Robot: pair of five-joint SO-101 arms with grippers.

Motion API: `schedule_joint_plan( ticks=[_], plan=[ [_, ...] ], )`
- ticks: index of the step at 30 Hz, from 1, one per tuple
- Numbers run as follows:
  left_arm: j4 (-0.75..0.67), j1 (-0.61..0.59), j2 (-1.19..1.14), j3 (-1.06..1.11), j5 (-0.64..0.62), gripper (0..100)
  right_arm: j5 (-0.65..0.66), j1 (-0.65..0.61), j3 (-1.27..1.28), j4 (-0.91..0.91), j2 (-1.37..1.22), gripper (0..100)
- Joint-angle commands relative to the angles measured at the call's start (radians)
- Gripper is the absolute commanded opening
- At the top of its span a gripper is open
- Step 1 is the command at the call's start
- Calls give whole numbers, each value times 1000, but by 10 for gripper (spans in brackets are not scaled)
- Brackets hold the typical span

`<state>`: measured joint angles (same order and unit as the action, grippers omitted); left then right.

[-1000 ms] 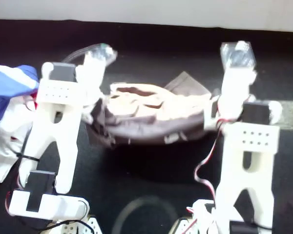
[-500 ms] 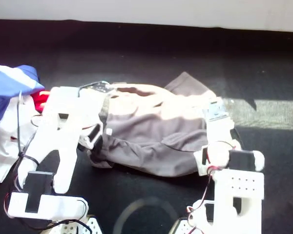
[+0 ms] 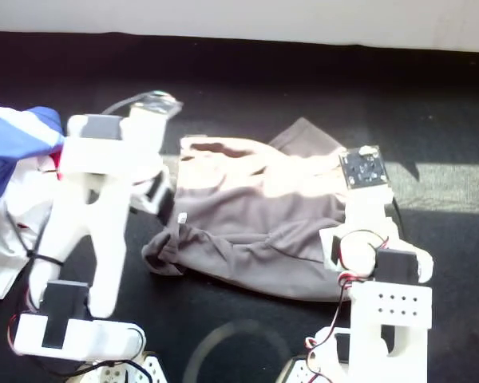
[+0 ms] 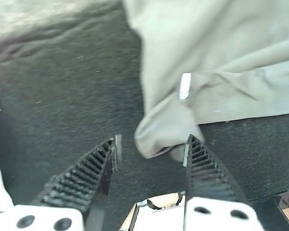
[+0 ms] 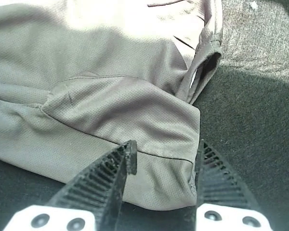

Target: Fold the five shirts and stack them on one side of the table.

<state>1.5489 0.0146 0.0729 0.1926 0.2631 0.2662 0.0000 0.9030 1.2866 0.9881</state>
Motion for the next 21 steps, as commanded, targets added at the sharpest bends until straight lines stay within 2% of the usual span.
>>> schedule_joint_plan(
  ticks=[1, 7, 13, 16, 18, 21],
  plan=[
    [-54, 116, 28, 82, -15, 214, -11, -7, 12, -27, -15, 202],
    [-94, 139, 35, 271, -14, 213, -11, -7, 15, -22, -10, 202],
    [-86, 81, 42, 231, -15, 213, -11, -5, 16, -21, -10, 202],
    [-18, 42, 42, 179, -14, 213, -11, -5, 16, -21, -10, 202],
    [25, 2, 41, 151, 35, 213, -11, -5, 16, -21, -10, 202],
    [51, -76, 38, 143, 187, 213, -11, -5, 16, -21, -10, 202]
  ],
)
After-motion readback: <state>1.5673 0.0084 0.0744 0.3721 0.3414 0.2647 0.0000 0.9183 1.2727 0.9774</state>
